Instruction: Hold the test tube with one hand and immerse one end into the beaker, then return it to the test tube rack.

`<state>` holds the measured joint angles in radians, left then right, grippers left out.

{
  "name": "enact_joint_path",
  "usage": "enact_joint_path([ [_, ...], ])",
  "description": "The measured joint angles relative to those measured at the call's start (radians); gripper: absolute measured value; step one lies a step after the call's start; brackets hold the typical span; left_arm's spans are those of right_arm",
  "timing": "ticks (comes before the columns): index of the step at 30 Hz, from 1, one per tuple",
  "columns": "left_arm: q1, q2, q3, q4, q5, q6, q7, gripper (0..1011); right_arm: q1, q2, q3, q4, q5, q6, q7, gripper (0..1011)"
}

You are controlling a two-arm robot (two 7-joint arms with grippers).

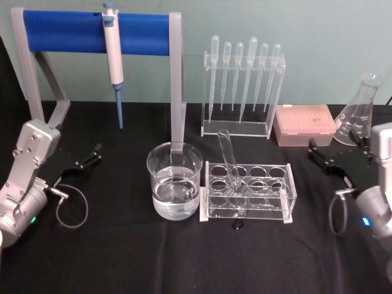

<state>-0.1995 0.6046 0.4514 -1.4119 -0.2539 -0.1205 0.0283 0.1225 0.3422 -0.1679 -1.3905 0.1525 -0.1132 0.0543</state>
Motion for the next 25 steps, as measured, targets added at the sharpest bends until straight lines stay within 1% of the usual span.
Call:
enact_joint_path([
  [2,0.000,0.000,0.000,0.000,0.000,0.000,0.000,1000,0.022,-0.021,-0.008,0.046,-0.010,-0.022,-0.005,1002],
  [3,0.000,0.000,0.000,0.000,0.000,0.000,0.000,1000,0.041,-0.040,-0.015,0.085,-0.018,-0.041,-0.007,1002],
  [6,0.000,0.000,0.000,0.000,0.000,0.000,0.000,1000,0.064,-0.064,-0.020,0.131,-0.027,-0.068,-0.007,1002],
  [8,0.000,0.000,0.000,0.000,0.000,0.000,0.000,1000,0.069,-0.071,-0.021,0.142,-0.031,-0.076,-0.007,1002],
  [25,0.000,0.000,0.000,0.000,0.000,0.000,0.000,1000,0.062,-0.062,-0.019,0.128,-0.027,-0.068,-0.006,1002],
])
